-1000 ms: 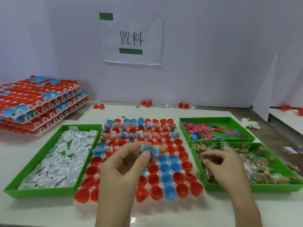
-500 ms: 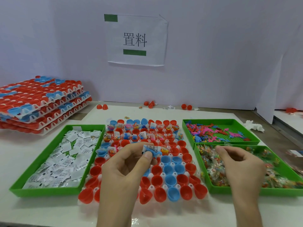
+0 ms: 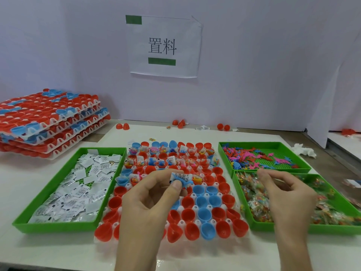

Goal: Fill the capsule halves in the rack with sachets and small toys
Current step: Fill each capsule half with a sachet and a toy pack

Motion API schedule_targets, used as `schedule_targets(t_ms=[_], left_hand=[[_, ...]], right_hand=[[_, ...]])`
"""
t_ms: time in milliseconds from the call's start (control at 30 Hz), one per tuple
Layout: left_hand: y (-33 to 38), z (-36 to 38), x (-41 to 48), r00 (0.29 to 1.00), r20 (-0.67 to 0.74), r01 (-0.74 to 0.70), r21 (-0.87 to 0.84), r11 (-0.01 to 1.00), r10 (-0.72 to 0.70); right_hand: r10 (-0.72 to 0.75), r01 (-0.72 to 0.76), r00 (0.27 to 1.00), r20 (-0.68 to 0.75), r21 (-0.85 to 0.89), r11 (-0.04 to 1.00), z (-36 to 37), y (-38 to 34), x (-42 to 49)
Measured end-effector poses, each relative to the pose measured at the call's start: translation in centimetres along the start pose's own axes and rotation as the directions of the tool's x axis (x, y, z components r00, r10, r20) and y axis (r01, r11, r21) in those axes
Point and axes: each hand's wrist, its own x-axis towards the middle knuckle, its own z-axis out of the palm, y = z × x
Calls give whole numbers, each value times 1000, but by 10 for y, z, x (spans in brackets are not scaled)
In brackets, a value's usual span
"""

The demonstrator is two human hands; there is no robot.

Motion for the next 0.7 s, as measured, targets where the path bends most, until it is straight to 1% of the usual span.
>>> schedule_targets(t_ms=[133, 333, 433, 500, 567, 633, 700], left_hand=[[-2, -1, 0, 1000, -6, -3, 15, 1000, 3], [-2, -3, -1, 1000, -15, 7, 16, 1000, -6], [-3, -4, -1, 1000, -10, -2, 36, 999, 3], [-4, -4, -1, 1000, 5, -10, 64, 998, 10], [-4, -3, -1, 1000, 18, -10, 85, 996, 9], [-3, -3, -1, 1000, 22, -11, 80, 997, 9], [-2, -4, -1, 999, 32, -16, 71, 997, 13]], right_hand=[[11, -10, 1000, -21, 51, 999, 1, 3, 1], [-25, 26, 1000, -14, 126, 992, 3, 1, -1], [-67, 66, 998, 4, 160, 985, 7, -8, -6], [-95, 77, 992, 78, 206, 976, 11, -20, -12], [-114, 64, 972, 207, 231, 971, 18, -34, -21], [-125, 32, 930, 346, 262, 965, 24, -48, -31], [-134, -3, 880, 455, 287, 958, 29, -60, -41]])
